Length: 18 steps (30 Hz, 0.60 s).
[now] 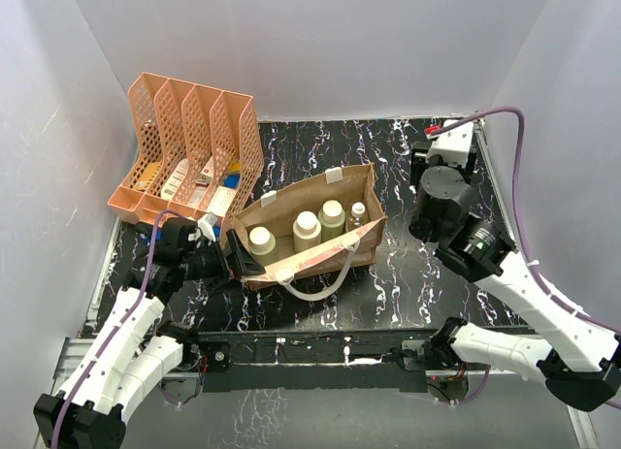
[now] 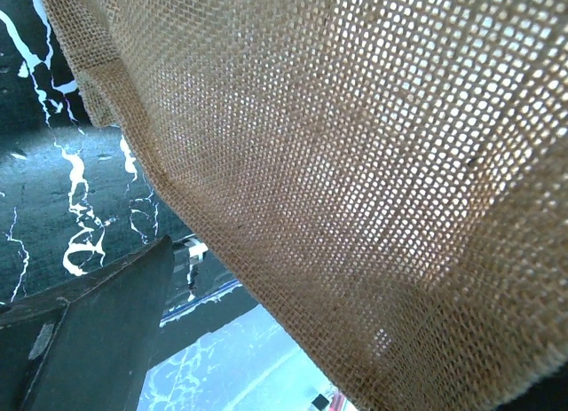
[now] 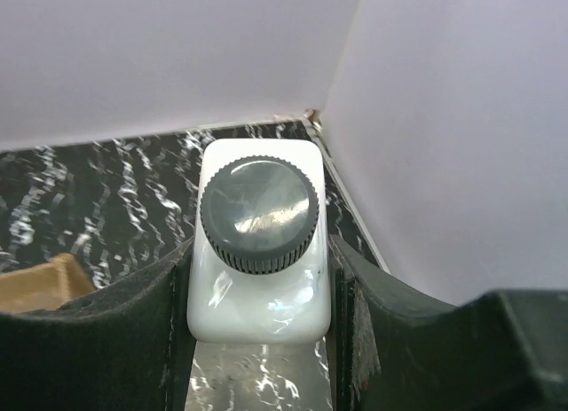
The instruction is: Take the personal care products out of the canvas bag
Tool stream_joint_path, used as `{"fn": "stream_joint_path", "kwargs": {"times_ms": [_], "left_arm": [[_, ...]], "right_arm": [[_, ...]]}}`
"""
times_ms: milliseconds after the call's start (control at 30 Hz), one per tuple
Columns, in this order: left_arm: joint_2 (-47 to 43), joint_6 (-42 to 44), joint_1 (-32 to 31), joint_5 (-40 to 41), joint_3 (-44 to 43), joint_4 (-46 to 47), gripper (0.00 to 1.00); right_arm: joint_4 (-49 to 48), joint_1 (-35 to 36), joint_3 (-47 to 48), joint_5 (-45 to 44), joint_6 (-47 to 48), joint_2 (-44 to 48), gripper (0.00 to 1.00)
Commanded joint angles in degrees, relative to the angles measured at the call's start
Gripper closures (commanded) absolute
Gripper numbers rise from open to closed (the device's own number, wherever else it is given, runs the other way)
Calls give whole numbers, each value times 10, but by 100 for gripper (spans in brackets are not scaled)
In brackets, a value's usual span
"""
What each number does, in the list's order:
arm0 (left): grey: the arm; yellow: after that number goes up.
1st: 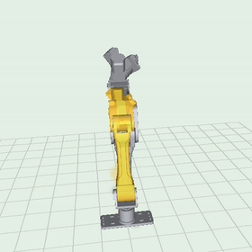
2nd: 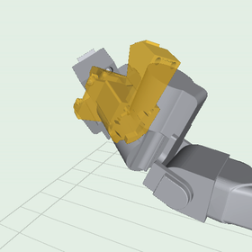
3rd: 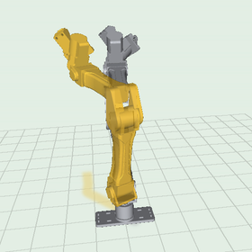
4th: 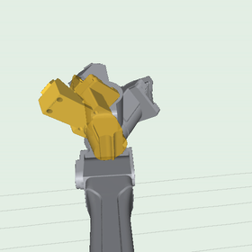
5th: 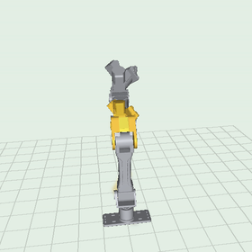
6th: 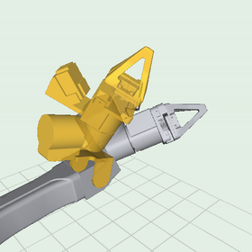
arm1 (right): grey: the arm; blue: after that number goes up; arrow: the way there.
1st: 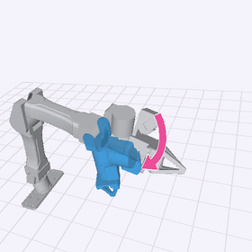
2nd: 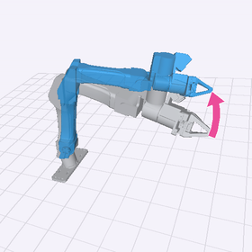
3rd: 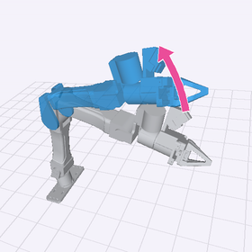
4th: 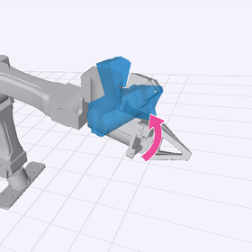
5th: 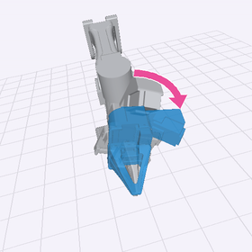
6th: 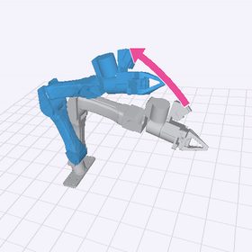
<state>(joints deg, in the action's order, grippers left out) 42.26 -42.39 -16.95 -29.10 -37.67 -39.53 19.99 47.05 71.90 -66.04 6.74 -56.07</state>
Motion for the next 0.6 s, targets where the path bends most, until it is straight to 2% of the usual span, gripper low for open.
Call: {"fn": "stream_joint_path", "kwargs": {"times_ms": [0,133,367,567], "left_arm": [[6,8,3,7,-22,-30,4],[5,10,4,12,-31,-38,4],[-5,-3,3,9,-27,-31,4],[2,-1,3,4,-33,-29,4]], "right_arm": [[-120,-50,-52,-9,-15,28,92],[-53,-170,-80,75,-93,-3,92],[-32,-422,-109,341,-195,-74,92],[-95,-504,-126,396,-209,-145,92]]}}
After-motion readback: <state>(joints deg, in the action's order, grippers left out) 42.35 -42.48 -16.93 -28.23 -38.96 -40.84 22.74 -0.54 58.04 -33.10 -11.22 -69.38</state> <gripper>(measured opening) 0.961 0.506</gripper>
